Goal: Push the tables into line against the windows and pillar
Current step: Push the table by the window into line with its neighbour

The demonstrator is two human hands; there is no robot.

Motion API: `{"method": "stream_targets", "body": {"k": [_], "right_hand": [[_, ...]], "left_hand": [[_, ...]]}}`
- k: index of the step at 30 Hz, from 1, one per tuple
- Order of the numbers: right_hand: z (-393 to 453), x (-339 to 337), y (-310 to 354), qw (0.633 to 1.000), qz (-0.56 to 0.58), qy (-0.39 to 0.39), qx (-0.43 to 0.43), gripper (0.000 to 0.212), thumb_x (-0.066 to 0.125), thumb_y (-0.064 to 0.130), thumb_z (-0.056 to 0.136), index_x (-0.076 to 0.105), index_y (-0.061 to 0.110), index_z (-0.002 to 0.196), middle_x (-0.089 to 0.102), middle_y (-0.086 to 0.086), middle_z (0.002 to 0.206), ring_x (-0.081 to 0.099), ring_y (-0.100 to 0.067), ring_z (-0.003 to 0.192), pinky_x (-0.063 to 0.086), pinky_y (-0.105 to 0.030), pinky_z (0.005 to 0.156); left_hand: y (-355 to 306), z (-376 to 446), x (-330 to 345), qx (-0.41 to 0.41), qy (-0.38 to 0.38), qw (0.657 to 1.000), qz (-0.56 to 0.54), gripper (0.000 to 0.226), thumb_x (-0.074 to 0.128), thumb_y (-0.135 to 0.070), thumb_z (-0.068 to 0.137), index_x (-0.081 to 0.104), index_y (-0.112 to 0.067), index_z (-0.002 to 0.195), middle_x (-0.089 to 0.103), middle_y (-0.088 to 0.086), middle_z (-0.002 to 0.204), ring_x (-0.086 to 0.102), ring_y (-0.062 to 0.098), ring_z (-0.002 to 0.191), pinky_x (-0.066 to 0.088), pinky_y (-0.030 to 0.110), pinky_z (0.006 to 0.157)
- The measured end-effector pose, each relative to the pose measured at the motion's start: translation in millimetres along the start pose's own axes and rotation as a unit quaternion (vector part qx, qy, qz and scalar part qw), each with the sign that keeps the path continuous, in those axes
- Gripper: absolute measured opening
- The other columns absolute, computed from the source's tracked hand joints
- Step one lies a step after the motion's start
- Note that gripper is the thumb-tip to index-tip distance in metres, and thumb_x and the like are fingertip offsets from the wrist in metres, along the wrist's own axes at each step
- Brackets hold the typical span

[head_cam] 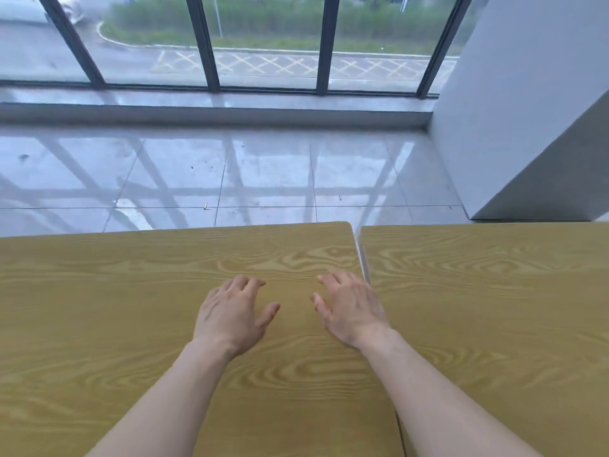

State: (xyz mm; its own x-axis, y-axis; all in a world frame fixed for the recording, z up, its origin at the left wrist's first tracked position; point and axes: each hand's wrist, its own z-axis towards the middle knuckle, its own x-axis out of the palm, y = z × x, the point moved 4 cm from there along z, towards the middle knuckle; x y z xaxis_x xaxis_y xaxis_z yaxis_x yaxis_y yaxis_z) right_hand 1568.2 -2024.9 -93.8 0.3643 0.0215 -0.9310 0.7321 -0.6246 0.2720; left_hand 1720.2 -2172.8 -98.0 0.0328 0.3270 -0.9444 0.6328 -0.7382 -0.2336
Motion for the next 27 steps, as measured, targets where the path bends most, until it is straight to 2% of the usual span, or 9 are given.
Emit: {"method": "stream_targets", "body": {"k": [2,5,9,13,17,22,27], "right_hand": [[34.2,-6.3,-2.5,1.0,-0.007,0.002,-0.006,0.048,0.043,0.047,0.102,0.052,0.021,0.142,0.053,-0.001,0.145,0.045,-0.023,0.136,0.036,-0.037,0.114],[80.3,-11.5,-3.2,1.0,-0.008,0.0,-0.017,0.05,0.044,0.046,0.102,0.05,0.02,0.144,0.051,-0.003,0.147,0.042,-0.025,0.139,0.033,-0.039,0.115],[129.5,-11.8,-3.7,0.999,-0.02,-0.031,-0.023,0.048,0.044,0.047,0.102,0.053,0.018,0.139,0.055,-0.002,0.137,0.048,-0.025,0.129,0.036,-0.038,0.109],[162.3,-2.4,-3.3,0.998,-0.018,-0.054,-0.028,0.051,0.045,0.046,0.102,0.05,0.016,0.143,0.054,-0.005,0.143,0.045,-0.026,0.136,0.026,-0.039,0.117],[178.7,15.2,-10.7,0.999,-0.027,-0.033,-0.02,0.055,0.034,0.051,0.104,0.048,0.018,0.145,0.053,-0.004,0.145,0.044,-0.026,0.137,0.022,-0.041,0.121],[175.1,27.1,-22.6,0.998,-0.038,-0.05,-0.022,0.051,0.031,0.053,0.104,0.058,0.018,0.129,0.064,-0.004,0.12,0.054,-0.026,0.115,0.032,-0.039,0.109],[171.8,28.2,-26.4,0.996,-0.033,-0.079,-0.035,0.05,0.031,0.052,0.104,0.058,0.017,0.127,0.064,-0.004,0.118,0.054,-0.025,0.112,0.033,-0.039,0.107]], "left_hand": [[2.7,30.0,-6.0,-0.009,-0.003,1.0,0.0,0.062,0.037,-0.068,0.096,0.043,-0.033,0.147,0.049,-0.008,0.146,0.042,0.017,0.139,0.035,0.036,0.112],[6.6,71.0,-10.4,-0.018,-0.006,1.0,0.0,0.063,0.037,-0.069,0.096,0.044,-0.033,0.147,0.05,-0.008,0.146,0.041,0.018,0.139,0.034,0.037,0.112],[10.2,118.0,-8.0,-0.02,-0.02,1.0,-0.004,0.063,0.039,-0.068,0.095,0.044,-0.031,0.147,0.049,-0.006,0.149,0.04,0.02,0.14,0.03,0.038,0.116],[14.4,153.0,2.2,-0.017,-0.031,0.999,-0.013,0.068,0.037,-0.068,0.095,0.041,-0.03,0.151,0.039,-0.005,0.159,0.028,0.019,0.149,0.019,0.037,0.122],[15.7,172.6,16.3,-0.011,-0.03,0.999,-0.017,0.07,0.03,-0.07,0.096,0.04,-0.03,0.152,0.038,-0.004,0.159,0.027,0.019,0.15,0.013,0.037,0.124],[11.4,172.6,35.1,-0.004,-0.042,0.999,0.023,0.066,0.023,-0.069,0.097,0.049,-0.026,0.141,0.058,0.001,0.139,0.044,0.024,0.133,0.02,0.04,0.119],[3.1,173.5,40.5,-0.02,-0.069,0.996,0.046,0.059,0.024,-0.065,0.099,0.056,-0.019,0.121,0.063,0.007,0.117,0.051,0.031,0.115,0.027,0.045,0.107]]}}
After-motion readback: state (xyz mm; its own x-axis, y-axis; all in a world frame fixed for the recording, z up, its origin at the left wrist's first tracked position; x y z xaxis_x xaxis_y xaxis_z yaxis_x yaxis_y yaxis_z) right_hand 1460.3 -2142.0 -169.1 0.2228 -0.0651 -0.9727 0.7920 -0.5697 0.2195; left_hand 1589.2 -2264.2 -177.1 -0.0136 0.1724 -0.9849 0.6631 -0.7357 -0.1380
